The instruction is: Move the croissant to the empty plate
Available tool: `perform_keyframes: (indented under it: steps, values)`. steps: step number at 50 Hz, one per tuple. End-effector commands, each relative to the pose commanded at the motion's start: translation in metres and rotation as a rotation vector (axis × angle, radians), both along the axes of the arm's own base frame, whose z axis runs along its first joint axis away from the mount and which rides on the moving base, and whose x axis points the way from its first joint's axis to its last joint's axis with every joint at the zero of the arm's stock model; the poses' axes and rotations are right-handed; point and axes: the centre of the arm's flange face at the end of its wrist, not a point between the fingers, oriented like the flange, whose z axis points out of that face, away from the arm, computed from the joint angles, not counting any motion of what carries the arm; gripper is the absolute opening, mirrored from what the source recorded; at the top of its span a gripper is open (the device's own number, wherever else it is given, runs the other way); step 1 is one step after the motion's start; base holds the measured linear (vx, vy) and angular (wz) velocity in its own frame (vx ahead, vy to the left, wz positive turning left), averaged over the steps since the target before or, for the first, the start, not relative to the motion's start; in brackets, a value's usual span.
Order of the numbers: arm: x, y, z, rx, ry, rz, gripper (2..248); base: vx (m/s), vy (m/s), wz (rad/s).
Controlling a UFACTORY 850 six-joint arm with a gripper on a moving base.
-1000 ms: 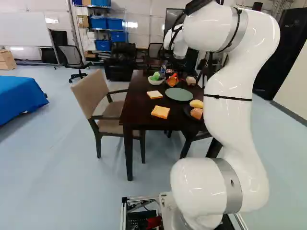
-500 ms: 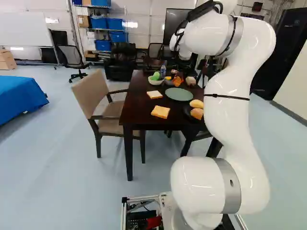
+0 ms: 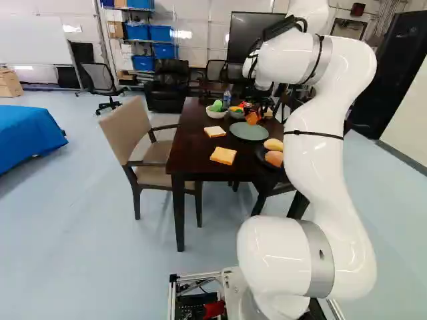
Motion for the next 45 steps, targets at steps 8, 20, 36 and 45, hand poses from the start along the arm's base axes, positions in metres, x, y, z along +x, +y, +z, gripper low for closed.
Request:
perform_keyframes:
  steps: [8,20,36,45]
  values:
    - [0.004,-0.006,-0.012,0.003,0.012,-0.007,133,0.000,0.000,0.000]
    - [0.011,-0.011,-0.029,0.007,0.028,-0.011,133,0.000,0.000,0.000]
    - [0.020,-0.014,-0.052,0.013,0.051,-0.011,133,0.000,0.000,0.000]
    - [0.023,-0.014,-0.066,0.017,0.066,-0.011,133,0.000,0.000,0.000]
